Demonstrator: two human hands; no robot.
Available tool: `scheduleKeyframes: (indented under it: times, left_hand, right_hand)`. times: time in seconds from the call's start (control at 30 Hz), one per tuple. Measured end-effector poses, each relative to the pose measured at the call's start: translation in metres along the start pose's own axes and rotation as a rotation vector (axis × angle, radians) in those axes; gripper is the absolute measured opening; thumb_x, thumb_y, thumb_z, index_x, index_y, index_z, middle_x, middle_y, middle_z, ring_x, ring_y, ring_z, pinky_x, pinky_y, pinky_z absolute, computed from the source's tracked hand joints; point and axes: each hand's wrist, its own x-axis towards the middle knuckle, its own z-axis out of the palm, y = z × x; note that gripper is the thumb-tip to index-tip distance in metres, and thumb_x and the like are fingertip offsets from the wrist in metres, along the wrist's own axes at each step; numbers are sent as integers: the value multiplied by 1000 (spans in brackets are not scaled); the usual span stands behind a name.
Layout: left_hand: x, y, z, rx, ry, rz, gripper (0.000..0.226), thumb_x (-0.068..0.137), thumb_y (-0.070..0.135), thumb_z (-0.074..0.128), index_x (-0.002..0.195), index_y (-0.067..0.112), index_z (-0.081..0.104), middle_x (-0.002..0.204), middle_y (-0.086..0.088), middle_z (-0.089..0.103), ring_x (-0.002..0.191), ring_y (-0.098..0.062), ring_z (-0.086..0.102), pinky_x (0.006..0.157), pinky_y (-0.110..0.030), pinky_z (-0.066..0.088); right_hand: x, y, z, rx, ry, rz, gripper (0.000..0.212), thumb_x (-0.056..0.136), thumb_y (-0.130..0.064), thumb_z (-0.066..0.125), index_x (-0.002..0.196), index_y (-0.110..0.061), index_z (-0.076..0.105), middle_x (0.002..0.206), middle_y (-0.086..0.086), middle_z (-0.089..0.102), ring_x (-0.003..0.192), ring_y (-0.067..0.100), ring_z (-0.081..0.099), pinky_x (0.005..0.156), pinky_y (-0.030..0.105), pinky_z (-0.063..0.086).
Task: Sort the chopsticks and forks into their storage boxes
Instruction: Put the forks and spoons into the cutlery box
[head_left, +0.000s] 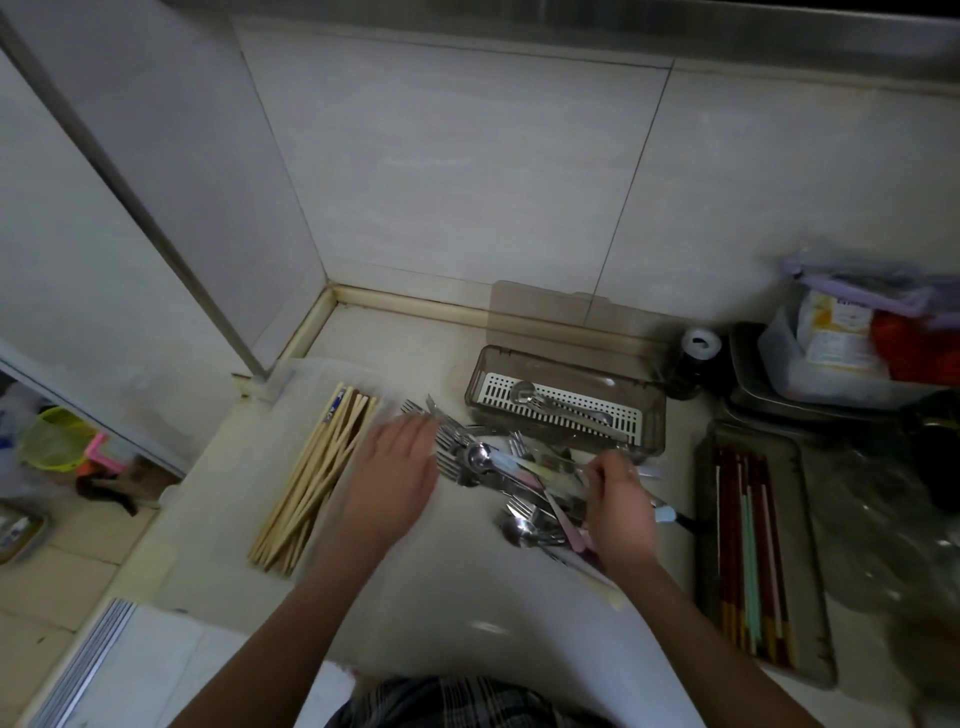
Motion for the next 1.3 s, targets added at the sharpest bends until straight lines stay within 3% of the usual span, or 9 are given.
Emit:
scheduleKeyframes:
  times: [0.1,0.23,0.37,0.57,0.63,0.77,0.9,1.1,1.3]
  left_hand:
    - [12,37,7,-22,-58,164,56,84,25,61,136,19,41,133,-3,55,127,-20,47,109,-44,29]
    - [26,67,11,-53,-97,256,62,63,14,80,121,22,59,122,-1,63,113,-18,59,101,-46,39]
    - [42,67,14,-166,-94,239,46,81,16,66,125,21,56,122,-1,61,113,-22,56,99,-42,39]
    - [77,52,6,-595,-502,159,14,93,24,54,94,15,64,91,0,62,81,-16,57,74,-33,48]
    - [90,47,5,-648,-492,151,13,92,22,54,92,13,63,89,0,61,78,-15,57,70,-30,46]
    - [133,39,13,-437,-221,211,18,94,23,50,100,15,65,96,2,61,81,-13,54,74,-23,40]
    - [162,41,42,-361,-392,215,24,94,13,48,112,15,64,109,-8,63,91,-22,59,80,-29,43]
    - [165,29,72,-384,-580,205,37,89,-1,48,116,20,64,118,-14,59,103,-28,58,91,-36,46]
    - [139,37,60,-408,-291,289,51,76,-14,52,118,12,62,116,-11,60,110,-30,54,98,-43,44]
  right_hand:
    - [-6,-13,-18,212,16,-43,12,98,-14,42,88,-17,48,75,3,56,64,19,53,54,37,44]
    - [-9,-23,-35,390,61,-3,14,99,-16,40,89,-16,50,76,0,59,71,13,59,62,31,50]
    - [-10,-31,-48,638,106,137,15,99,-11,41,93,-7,53,77,12,60,67,11,59,60,13,48]
    - [-9,-29,-43,897,155,459,21,101,-21,39,100,-7,54,83,16,66,74,27,65,59,20,54]
    - [-9,-25,-43,999,175,538,18,102,-23,38,109,-11,50,86,12,68,78,26,67,64,26,56]
    - [-21,-4,-27,635,44,535,22,98,-30,47,117,-19,46,98,3,62,82,14,63,64,24,50]
    - [-55,17,8,212,-75,385,25,82,-29,67,104,-20,61,98,-1,64,89,19,60,74,32,49]
    - [-68,16,22,171,-63,285,41,74,-17,63,112,-33,61,108,-11,64,101,12,56,88,29,47]
    - [-66,16,21,155,-40,272,37,76,-10,69,108,-26,65,99,-16,55,94,10,53,80,20,41]
